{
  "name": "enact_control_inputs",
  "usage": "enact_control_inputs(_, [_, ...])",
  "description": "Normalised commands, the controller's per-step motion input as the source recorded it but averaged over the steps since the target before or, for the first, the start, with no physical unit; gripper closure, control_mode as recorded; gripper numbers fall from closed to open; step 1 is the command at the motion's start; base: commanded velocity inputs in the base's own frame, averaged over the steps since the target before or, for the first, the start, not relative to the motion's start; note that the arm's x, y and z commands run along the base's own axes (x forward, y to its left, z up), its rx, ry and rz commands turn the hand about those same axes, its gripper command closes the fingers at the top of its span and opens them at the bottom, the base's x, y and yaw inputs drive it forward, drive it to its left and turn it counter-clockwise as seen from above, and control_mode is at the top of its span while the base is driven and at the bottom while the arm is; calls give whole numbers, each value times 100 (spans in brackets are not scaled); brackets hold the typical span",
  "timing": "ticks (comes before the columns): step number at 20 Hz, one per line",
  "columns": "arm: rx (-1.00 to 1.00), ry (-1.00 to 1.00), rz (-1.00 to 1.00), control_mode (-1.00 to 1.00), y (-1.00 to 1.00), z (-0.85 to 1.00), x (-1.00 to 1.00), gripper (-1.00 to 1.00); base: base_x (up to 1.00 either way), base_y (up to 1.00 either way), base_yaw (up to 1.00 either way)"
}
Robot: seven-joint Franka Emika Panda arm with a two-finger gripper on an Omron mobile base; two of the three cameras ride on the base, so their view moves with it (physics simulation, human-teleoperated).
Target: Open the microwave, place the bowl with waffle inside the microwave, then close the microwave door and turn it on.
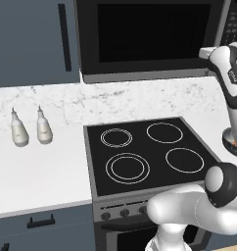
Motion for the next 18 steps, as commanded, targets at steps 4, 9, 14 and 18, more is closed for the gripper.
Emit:
enact_control_inputs(4, [0, 0, 0, -100, -1, -8, 14, -100, 0, 0, 0])
enact_control_inputs(9, [0, 0, 0, -100, 0, 0, 2, -100, 0, 0, 0])
enact_control_inputs(14, [0, 0, 0, -100, 0, 0, 0, 100, 0, 0, 0])
enact_control_inputs(18, [0, 0, 0, -100, 0, 0, 0, 100, 0, 0, 0])
